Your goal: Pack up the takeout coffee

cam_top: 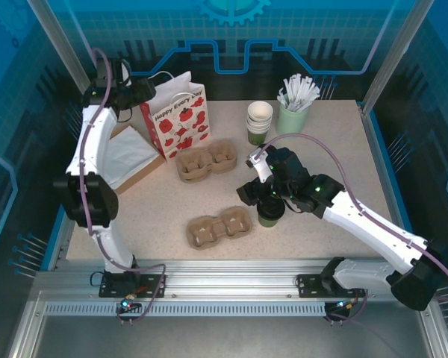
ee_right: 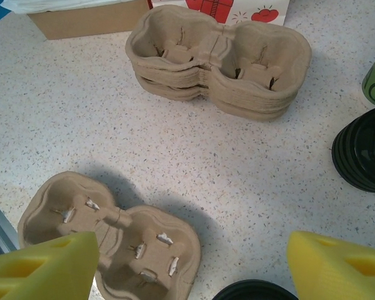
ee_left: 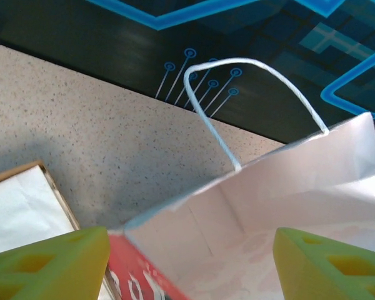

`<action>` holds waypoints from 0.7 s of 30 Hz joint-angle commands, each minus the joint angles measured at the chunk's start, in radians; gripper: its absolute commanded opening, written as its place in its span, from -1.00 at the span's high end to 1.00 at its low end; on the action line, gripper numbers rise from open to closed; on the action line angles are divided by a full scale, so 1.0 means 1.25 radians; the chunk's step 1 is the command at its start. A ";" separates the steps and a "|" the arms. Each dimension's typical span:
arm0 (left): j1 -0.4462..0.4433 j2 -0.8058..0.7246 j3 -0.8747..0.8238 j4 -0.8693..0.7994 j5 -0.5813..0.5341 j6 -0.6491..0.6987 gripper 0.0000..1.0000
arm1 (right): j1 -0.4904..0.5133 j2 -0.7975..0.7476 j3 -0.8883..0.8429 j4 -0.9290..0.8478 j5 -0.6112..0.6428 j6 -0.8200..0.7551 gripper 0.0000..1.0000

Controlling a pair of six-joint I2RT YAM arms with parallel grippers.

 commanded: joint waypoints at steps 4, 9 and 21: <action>0.008 0.075 0.149 -0.094 0.017 0.244 -0.52 | 0.012 0.020 0.021 -0.001 0.016 -0.005 -0.60; 0.008 0.147 0.263 -0.132 0.063 0.353 -0.53 | 0.014 0.037 0.016 0.006 0.013 0.005 -0.60; 0.009 0.248 0.392 -0.199 0.133 0.392 -0.42 | 0.025 0.062 0.021 0.004 0.024 0.019 -0.60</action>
